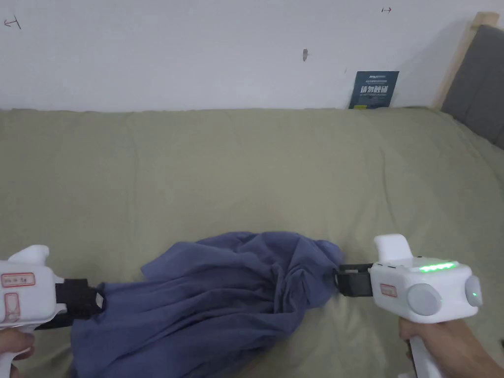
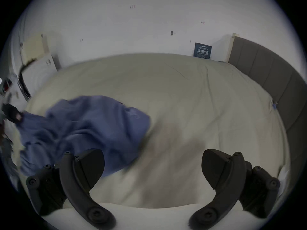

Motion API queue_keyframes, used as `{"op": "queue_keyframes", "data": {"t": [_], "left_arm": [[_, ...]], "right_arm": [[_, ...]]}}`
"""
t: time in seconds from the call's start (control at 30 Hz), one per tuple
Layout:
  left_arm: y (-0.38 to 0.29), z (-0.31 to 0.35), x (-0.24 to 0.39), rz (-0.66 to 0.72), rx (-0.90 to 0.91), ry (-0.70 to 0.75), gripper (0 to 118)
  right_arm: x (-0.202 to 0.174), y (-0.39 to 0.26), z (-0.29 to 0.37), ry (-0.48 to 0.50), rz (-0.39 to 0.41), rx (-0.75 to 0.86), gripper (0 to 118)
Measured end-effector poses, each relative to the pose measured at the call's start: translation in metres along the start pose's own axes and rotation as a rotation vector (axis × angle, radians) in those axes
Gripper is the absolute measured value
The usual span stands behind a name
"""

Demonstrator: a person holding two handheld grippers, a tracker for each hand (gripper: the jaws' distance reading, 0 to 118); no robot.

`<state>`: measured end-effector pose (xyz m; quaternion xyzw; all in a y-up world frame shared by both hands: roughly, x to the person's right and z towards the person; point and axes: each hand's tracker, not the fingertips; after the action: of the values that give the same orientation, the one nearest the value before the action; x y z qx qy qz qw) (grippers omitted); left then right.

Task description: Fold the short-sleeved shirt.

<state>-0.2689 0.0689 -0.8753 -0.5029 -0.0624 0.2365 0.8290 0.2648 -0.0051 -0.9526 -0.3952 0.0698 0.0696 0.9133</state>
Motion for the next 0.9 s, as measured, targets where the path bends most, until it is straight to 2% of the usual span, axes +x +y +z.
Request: {"op": "queue_keyframes", "data": {"t": [0.07, 0.2, 0.23, 0.27, 0.3, 0.33, 0.37, 0.43, 0.6, 0.73, 0.9], "left_arm": [[0.005, -0.002, -0.006, 0.004, 0.003, -0.005, 10], [0.011, -0.006, -0.01, -0.001, 0.006, -0.002, 10], [0.013, -0.007, -0.01, -0.006, 0.009, 0.004, 10], [0.014, -0.009, -0.01, -0.016, 0.016, 0.024, 10], [0.016, -0.011, -0.011, -0.031, 0.027, 0.044, 10], [0.015, -0.014, -0.012, -0.038, 0.033, 0.056, 10], [0.016, -0.017, -0.013, -0.047, 0.041, 0.065, 10], [0.016, -0.02, -0.014, -0.045, 0.06, 0.064, 10], [0.025, -0.005, -0.008, -0.051, 0.159, 0.064, 8], [0.037, 0.036, 0.008, -0.054, 0.291, 0.035, 6], [0.047, 0.093, 0.038, -0.131, 0.417, 0.053, 6]], "right_arm": [[-0.002, 0.003, -0.016, 0.015, 0.068, -0.025, 118], [-0.026, 0.004, -0.03, 0.167, 0.146, -0.069, 117], [-0.033, 0.004, -0.028, 0.177, 0.161, -0.065, 108], [-0.035, 0.004, -0.027, 0.156, 0.148, -0.064, 81], [-0.034, 0.004, -0.027, 0.161, 0.137, -0.066, 21], [-0.032, 0.003, -0.023, 0.157, 0.09, -0.056, 10], [-0.03, 0.006, -0.021, 0.181, 0.035, -0.045, 10], [-0.025, 0.01, -0.012, 0.207, -0.017, -0.046, 10], [-0.024, 0.043, 0.046, 0.211, -0.017, 0.023, 10], [-0.031, 0.086, 0.098, 0.218, 0.034, 0.097, 10], [-0.046, 0.139, 0.171, 0.255, 0.016, 0.23, 10]]}}
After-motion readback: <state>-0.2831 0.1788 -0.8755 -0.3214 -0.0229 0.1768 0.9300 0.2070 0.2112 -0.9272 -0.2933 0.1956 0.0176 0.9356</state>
